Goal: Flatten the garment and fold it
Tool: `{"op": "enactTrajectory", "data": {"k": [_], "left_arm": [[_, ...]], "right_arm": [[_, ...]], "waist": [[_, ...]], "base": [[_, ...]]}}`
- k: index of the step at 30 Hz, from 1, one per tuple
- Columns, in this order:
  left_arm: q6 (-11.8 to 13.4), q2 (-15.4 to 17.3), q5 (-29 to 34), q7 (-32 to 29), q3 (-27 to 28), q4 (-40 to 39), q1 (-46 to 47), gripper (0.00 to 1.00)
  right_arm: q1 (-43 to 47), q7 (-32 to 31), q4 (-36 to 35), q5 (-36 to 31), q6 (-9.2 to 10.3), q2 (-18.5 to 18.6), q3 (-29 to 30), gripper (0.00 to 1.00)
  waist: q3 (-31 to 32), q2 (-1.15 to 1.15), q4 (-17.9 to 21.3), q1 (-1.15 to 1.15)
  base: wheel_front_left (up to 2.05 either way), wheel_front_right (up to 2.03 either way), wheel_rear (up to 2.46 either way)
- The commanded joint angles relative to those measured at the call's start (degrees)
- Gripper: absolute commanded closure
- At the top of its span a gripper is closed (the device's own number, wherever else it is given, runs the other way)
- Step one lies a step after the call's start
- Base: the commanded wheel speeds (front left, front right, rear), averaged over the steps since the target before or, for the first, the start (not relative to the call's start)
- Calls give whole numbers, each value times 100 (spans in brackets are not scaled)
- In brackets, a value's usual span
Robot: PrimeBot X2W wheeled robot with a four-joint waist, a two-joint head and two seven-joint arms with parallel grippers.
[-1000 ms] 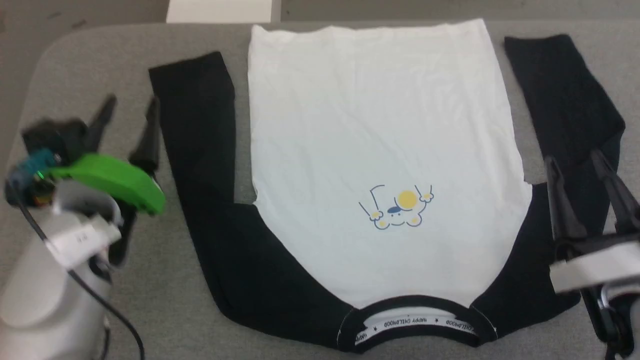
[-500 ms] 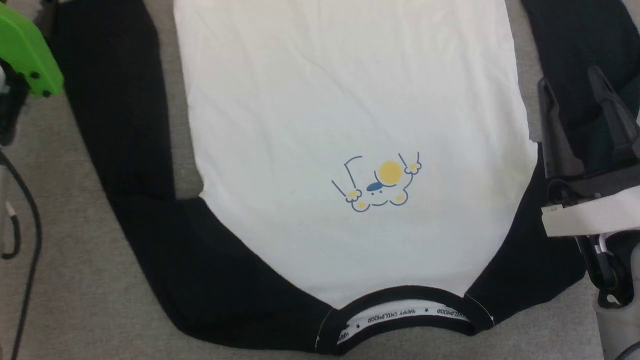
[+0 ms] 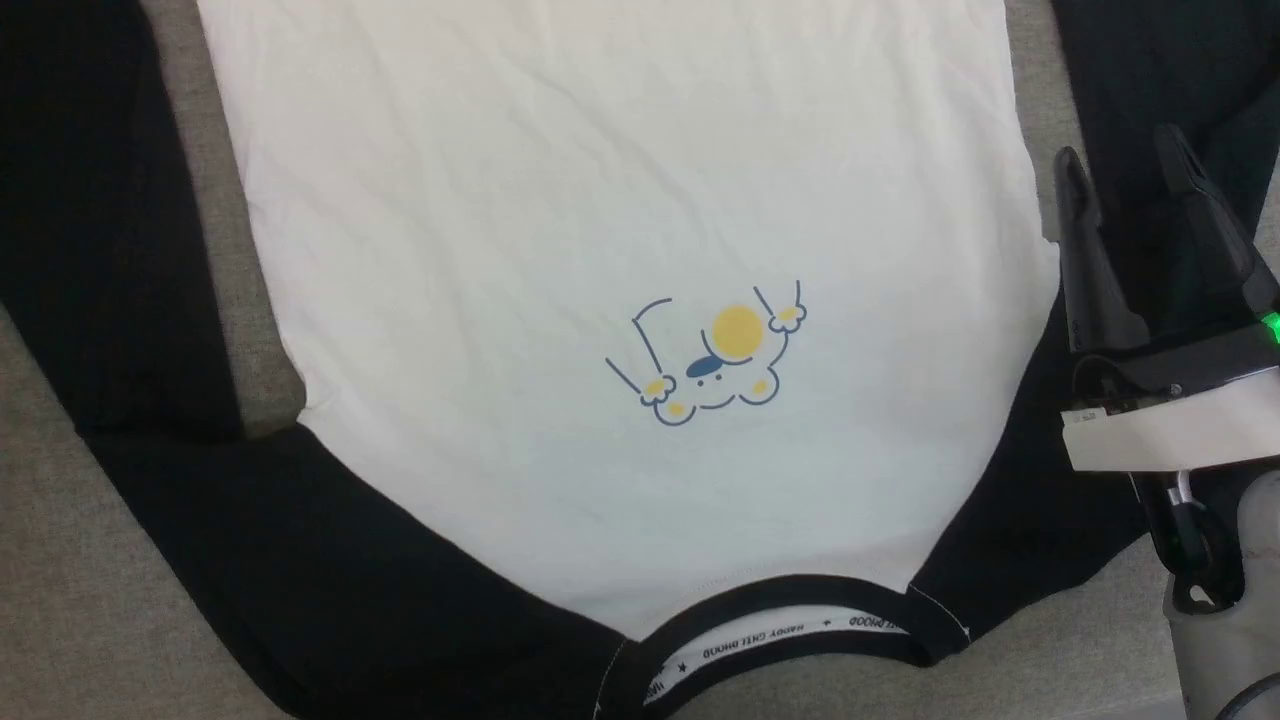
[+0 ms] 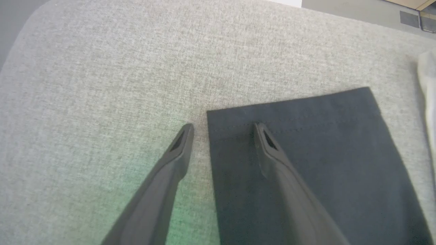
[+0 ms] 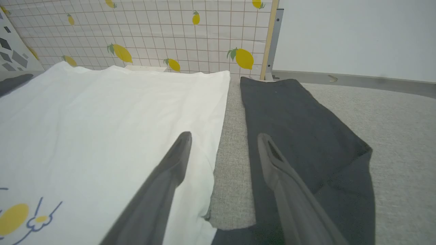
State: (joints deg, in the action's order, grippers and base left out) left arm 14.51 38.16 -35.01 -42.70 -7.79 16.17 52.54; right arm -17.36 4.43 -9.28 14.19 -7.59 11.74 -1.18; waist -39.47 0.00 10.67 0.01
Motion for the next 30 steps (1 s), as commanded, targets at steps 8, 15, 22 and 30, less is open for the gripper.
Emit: {"op": "enactTrajectory", "data": {"k": [8,15,22,30], "left_arm": [[75,-8,-95,-53,-63,-294,-463,100],[-21,-84,25,958,73,-682,-821,100],[-208,-131,-75,1405,119,-1406,-1406,100],[-512,-544,-319,1353,-423,-2790,-1777,100]], "right_arm": [[-81,3,74,7,10,-2,67,0],[141,-84,129,-50,10,-19,179,0],[615,-305,72,-104,10,-91,400,0],[1206,-627,-130,-163,10,-359,628,0]], "waist": [[228,0,-146,-1],[1005,0,-450,-1],[1919,0,-860,-1],[2747,0,-1234,-1]], "base": [[0,0,0],[0,0,0],[0,0,0],[0,0,0]]}}
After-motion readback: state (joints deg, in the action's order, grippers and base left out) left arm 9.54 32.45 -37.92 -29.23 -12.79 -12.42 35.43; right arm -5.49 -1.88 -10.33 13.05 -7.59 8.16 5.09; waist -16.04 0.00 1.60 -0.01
